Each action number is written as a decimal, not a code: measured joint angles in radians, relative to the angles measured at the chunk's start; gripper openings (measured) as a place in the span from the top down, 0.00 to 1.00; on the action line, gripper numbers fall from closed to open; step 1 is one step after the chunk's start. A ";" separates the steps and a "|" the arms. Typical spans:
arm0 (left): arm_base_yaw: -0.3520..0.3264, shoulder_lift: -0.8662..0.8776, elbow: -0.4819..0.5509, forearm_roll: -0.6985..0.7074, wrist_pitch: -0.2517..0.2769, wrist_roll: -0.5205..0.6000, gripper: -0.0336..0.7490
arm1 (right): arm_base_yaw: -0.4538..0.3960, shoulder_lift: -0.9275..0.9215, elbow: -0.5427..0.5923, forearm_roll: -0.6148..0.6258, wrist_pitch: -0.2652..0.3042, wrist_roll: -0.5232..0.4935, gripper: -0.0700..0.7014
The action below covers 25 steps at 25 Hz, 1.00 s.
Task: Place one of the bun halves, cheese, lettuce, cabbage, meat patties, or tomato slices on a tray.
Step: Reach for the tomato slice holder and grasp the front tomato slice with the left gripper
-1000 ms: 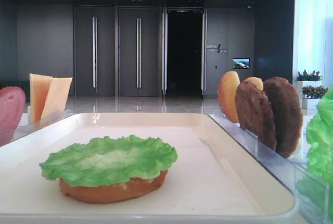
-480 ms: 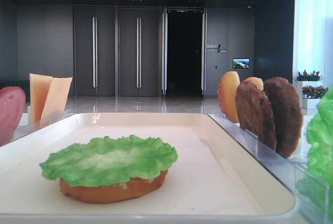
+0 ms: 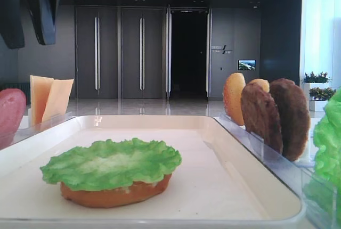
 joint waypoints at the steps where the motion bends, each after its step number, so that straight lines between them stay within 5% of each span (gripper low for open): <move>1: -0.004 0.002 0.000 0.000 0.005 -0.011 0.50 | 0.000 0.000 0.000 0.000 0.000 0.000 0.45; 15: -0.006 0.029 0.003 0.026 0.087 -0.056 0.48 | 0.000 0.000 0.000 0.000 0.000 0.000 0.45; 25: -0.006 0.105 0.017 0.030 0.069 -0.057 0.48 | 0.015 0.000 0.000 0.000 0.000 0.000 0.45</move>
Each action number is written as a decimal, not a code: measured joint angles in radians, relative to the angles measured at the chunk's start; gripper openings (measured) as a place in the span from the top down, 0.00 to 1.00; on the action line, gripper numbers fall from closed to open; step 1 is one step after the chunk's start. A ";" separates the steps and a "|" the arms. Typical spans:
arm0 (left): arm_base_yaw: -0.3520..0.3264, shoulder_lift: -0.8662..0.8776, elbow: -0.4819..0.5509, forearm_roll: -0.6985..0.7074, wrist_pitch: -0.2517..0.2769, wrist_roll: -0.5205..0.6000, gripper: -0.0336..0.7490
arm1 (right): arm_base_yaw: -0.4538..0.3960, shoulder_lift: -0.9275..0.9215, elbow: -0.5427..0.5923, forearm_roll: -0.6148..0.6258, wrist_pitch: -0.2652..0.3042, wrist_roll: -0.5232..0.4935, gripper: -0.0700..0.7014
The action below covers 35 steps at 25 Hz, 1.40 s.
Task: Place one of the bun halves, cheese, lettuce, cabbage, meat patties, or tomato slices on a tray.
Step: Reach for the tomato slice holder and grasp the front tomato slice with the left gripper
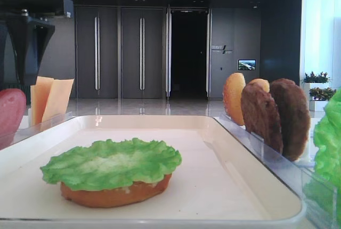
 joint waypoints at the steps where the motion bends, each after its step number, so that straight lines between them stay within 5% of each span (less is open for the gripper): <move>1: 0.000 0.009 0.000 0.002 0.000 0.000 0.48 | 0.000 0.000 0.000 0.000 0.000 0.000 0.45; 23: 0.000 0.126 0.002 0.053 -0.028 0.000 0.50 | 0.001 0.000 0.000 0.000 0.000 0.000 0.45; 26: 0.000 0.126 0.002 0.066 -0.022 0.000 0.57 | 0.001 0.000 0.000 0.000 0.000 0.000 0.45; 31: 0.000 0.126 0.002 0.086 -0.015 0.000 0.86 | 0.001 0.000 0.000 0.000 0.000 0.000 0.45; 35: 0.000 0.126 0.002 0.091 -0.006 0.000 0.89 | 0.001 0.000 0.000 -0.005 0.000 0.000 0.45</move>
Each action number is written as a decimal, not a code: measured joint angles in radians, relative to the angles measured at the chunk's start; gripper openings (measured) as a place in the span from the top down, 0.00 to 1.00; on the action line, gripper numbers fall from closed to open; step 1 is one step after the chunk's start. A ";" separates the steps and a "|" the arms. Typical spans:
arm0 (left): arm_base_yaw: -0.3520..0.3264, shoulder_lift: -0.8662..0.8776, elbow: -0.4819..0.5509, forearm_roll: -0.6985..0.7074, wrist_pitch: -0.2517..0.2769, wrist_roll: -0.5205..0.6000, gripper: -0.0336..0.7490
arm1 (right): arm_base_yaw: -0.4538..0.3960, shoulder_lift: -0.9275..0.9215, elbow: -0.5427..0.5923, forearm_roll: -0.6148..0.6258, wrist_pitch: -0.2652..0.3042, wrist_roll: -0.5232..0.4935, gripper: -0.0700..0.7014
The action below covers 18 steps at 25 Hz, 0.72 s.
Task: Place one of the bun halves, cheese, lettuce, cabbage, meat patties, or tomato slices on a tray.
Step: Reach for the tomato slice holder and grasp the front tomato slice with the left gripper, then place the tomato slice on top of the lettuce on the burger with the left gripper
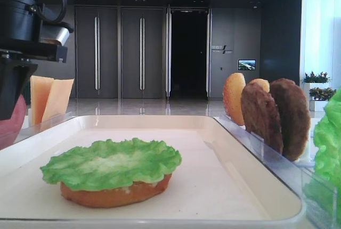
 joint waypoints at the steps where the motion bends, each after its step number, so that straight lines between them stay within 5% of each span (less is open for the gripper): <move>1: 0.000 0.000 0.000 0.000 0.003 0.000 0.89 | 0.000 0.000 0.000 0.000 0.000 0.000 0.45; 18: 0.000 -0.229 -0.112 -0.037 0.160 0.025 0.89 | 0.000 0.000 0.000 0.000 0.000 0.000 0.46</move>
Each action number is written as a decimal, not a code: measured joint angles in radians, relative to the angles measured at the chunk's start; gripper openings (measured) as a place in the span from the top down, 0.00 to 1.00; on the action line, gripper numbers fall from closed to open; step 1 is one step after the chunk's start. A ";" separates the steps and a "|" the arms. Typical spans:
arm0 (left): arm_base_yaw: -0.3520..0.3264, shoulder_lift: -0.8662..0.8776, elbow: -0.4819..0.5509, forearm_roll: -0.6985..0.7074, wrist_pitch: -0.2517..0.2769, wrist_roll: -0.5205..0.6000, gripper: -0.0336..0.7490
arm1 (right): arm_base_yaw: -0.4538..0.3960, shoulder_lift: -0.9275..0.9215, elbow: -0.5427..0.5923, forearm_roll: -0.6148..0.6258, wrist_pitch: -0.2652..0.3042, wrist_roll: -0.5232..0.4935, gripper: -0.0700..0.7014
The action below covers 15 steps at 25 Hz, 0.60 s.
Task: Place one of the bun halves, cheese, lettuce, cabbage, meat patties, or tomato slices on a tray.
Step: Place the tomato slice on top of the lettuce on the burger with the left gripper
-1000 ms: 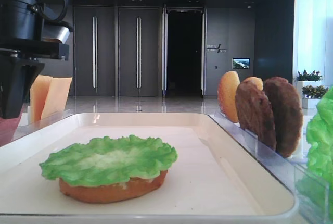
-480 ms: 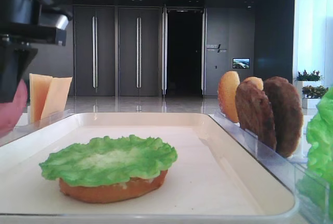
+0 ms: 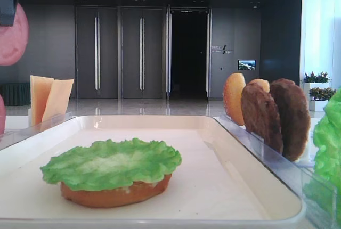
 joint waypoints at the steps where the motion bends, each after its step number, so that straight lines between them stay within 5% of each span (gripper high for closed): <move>1: 0.000 -0.015 0.000 0.000 0.005 0.000 0.89 | 0.000 0.000 0.000 0.000 0.000 0.000 0.46; 8: 0.000 -0.081 0.018 -0.011 0.007 0.000 0.89 | 0.000 0.000 0.000 0.000 0.000 0.000 0.46; 15: -0.001 -0.251 0.181 -0.070 0.007 0.000 0.89 | 0.000 0.000 0.000 -0.001 0.000 0.000 0.46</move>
